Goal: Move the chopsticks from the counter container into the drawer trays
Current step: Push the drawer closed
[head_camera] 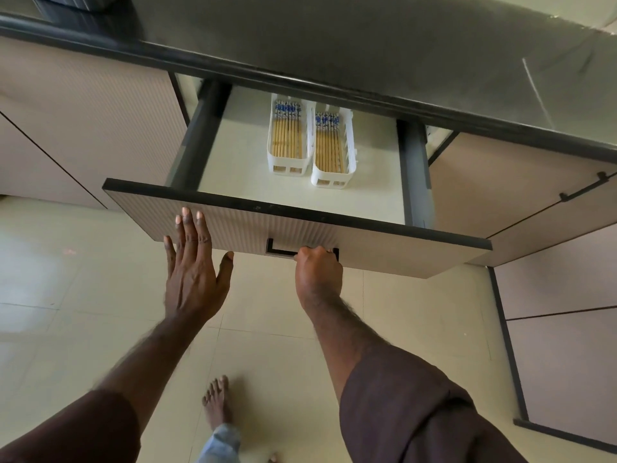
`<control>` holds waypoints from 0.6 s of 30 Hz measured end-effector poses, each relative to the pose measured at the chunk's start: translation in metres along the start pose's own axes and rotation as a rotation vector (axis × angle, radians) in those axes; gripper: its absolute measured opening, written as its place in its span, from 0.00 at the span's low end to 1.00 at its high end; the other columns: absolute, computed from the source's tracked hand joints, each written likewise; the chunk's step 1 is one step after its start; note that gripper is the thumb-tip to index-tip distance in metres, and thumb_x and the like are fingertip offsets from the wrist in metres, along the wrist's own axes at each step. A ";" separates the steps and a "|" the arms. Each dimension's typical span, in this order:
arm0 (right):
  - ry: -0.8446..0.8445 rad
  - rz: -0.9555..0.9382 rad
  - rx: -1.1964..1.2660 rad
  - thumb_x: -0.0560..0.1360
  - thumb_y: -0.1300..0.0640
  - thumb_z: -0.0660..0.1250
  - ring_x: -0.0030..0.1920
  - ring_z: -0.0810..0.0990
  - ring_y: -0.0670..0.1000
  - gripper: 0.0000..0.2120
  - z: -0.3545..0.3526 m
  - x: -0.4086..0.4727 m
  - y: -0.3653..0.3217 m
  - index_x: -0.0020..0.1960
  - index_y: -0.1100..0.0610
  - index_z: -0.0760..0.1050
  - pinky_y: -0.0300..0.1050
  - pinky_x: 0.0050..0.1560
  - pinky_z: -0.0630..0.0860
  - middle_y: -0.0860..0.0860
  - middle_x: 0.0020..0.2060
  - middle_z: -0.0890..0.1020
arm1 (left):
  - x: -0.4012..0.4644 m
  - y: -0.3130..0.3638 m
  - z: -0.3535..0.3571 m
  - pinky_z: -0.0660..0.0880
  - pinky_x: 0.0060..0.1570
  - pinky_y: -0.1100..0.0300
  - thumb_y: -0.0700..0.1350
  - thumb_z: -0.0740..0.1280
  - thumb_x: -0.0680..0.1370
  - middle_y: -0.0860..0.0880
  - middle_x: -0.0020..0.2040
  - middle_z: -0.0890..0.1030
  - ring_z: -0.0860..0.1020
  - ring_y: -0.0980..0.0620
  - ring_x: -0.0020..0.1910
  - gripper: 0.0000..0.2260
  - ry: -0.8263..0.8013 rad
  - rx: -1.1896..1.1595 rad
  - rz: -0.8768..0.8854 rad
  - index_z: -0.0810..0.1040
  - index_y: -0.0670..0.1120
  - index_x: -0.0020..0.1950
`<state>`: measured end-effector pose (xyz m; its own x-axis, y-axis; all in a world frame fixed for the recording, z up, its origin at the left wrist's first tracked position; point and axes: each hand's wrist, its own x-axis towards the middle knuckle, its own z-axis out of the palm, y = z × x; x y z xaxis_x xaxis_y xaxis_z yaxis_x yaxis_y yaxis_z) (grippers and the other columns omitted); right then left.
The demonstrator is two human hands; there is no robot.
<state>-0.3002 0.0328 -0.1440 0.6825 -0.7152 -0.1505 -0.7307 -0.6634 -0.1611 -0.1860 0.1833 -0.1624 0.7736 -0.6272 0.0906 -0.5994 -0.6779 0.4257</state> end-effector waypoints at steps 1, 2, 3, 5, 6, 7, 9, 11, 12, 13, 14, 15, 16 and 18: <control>-0.002 0.006 -0.005 0.75 0.54 0.72 0.44 0.84 0.52 0.11 -0.001 0.007 0.000 0.53 0.59 0.80 0.46 0.44 0.83 0.55 0.44 0.85 | 0.004 0.001 0.002 0.42 0.76 0.43 0.56 0.53 0.80 0.43 0.79 0.41 0.40 0.45 0.78 0.34 0.001 -0.012 -0.004 0.41 0.43 0.79; -0.003 0.012 -0.008 0.75 0.54 0.72 0.43 0.84 0.51 0.10 -0.003 0.015 0.000 0.53 0.59 0.80 0.46 0.43 0.83 0.54 0.44 0.85 | 0.011 0.001 0.004 0.42 0.76 0.43 0.56 0.53 0.80 0.43 0.79 0.40 0.39 0.45 0.78 0.35 -0.001 -0.028 -0.010 0.40 0.43 0.79; -0.004 0.021 -0.011 0.75 0.55 0.72 0.43 0.84 0.51 0.09 -0.004 0.023 -0.001 0.52 0.59 0.80 0.45 0.43 0.82 0.54 0.44 0.85 | 0.018 0.000 0.005 0.43 0.76 0.43 0.56 0.53 0.80 0.44 0.79 0.39 0.39 0.46 0.78 0.35 -0.004 -0.042 -0.015 0.40 0.43 0.79; -0.006 0.039 -0.023 0.75 0.55 0.72 0.43 0.84 0.51 0.09 -0.008 0.042 -0.003 0.52 0.59 0.80 0.45 0.43 0.82 0.54 0.44 0.85 | 0.035 -0.001 0.008 0.43 0.76 0.43 0.56 0.54 0.80 0.43 0.79 0.39 0.38 0.47 0.78 0.35 -0.008 -0.065 -0.011 0.40 0.43 0.79; -0.007 0.046 -0.031 0.75 0.55 0.71 0.43 0.84 0.51 0.09 -0.010 0.050 -0.003 0.52 0.59 0.80 0.45 0.42 0.82 0.54 0.43 0.85 | 0.042 -0.001 0.008 0.43 0.76 0.44 0.56 0.54 0.80 0.43 0.79 0.40 0.38 0.47 0.78 0.35 -0.006 -0.069 -0.006 0.40 0.42 0.79; -0.004 0.051 -0.040 0.76 0.56 0.71 0.42 0.84 0.51 0.08 -0.012 0.060 -0.004 0.52 0.59 0.80 0.45 0.42 0.82 0.54 0.43 0.85 | 0.053 -0.003 0.008 0.43 0.76 0.44 0.56 0.54 0.80 0.43 0.79 0.40 0.38 0.47 0.78 0.35 -0.004 -0.072 -0.002 0.41 0.42 0.79; 0.006 0.072 -0.062 0.75 0.56 0.71 0.41 0.84 0.50 0.07 -0.014 0.081 -0.005 0.51 0.59 0.81 0.44 0.40 0.82 0.54 0.42 0.85 | 0.071 -0.008 0.007 0.42 0.76 0.45 0.56 0.53 0.80 0.44 0.79 0.39 0.38 0.47 0.78 0.35 0.001 -0.074 0.012 0.40 0.43 0.79; 0.033 0.106 -0.070 0.75 0.57 0.71 0.39 0.83 0.50 0.06 -0.019 0.100 -0.007 0.49 0.59 0.81 0.42 0.37 0.80 0.54 0.40 0.84 | 0.086 -0.012 0.005 0.42 0.76 0.45 0.57 0.53 0.80 0.44 0.79 0.39 0.38 0.47 0.78 0.35 -0.001 -0.073 0.039 0.40 0.43 0.79; 0.047 0.121 -0.068 0.75 0.57 0.72 0.38 0.83 0.50 0.05 -0.020 0.110 -0.008 0.47 0.59 0.80 0.41 0.35 0.79 0.54 0.39 0.84 | 0.095 -0.014 0.004 0.42 0.76 0.45 0.57 0.53 0.80 0.44 0.79 0.39 0.38 0.47 0.78 0.35 -0.004 -0.069 0.050 0.40 0.42 0.79; 0.054 0.133 -0.065 0.75 0.57 0.72 0.37 0.83 0.50 0.05 -0.022 0.119 -0.009 0.46 0.59 0.80 0.40 0.34 0.78 0.54 0.38 0.84 | 0.103 -0.016 0.003 0.42 0.76 0.44 0.57 0.53 0.80 0.44 0.79 0.39 0.39 0.46 0.78 0.35 -0.005 -0.066 0.056 0.40 0.42 0.79; 0.060 0.141 -0.060 0.75 0.58 0.72 0.37 0.82 0.50 0.05 -0.023 0.128 -0.010 0.45 0.60 0.80 0.40 0.34 0.77 0.54 0.38 0.83 | 0.112 -0.018 0.002 0.42 0.76 0.44 0.57 0.53 0.80 0.43 0.79 0.39 0.39 0.46 0.79 0.35 -0.001 -0.062 0.060 0.41 0.42 0.79; 0.067 0.145 -0.057 0.74 0.58 0.72 0.37 0.82 0.50 0.05 -0.024 0.137 -0.010 0.45 0.60 0.80 0.41 0.33 0.77 0.54 0.38 0.83 | 0.119 -0.019 0.001 0.42 0.76 0.44 0.56 0.53 0.80 0.43 0.79 0.39 0.39 0.46 0.79 0.35 0.005 -0.058 0.061 0.41 0.41 0.79; 0.077 0.145 -0.055 0.74 0.58 0.72 0.37 0.82 0.51 0.05 -0.025 0.145 -0.009 0.45 0.60 0.80 0.40 0.32 0.74 0.55 0.38 0.84 | 0.125 -0.020 0.001 0.42 0.76 0.44 0.56 0.54 0.80 0.43 0.79 0.40 0.39 0.46 0.78 0.35 0.012 -0.055 0.061 0.41 0.41 0.79; 0.094 0.134 -0.051 0.75 0.58 0.72 0.37 0.81 0.51 0.05 -0.026 0.162 -0.007 0.48 0.60 0.80 0.40 0.32 0.71 0.55 0.40 0.84 | 0.139 -0.021 0.002 0.43 0.76 0.43 0.56 0.54 0.80 0.43 0.79 0.39 0.39 0.46 0.78 0.35 0.019 -0.051 0.063 0.40 0.42 0.79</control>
<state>-0.1846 -0.0843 -0.1416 0.5765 -0.8137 -0.0746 -0.8164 -0.5696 -0.0957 -0.0663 0.1098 -0.1606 0.7389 -0.6601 0.1353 -0.6359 -0.6168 0.4639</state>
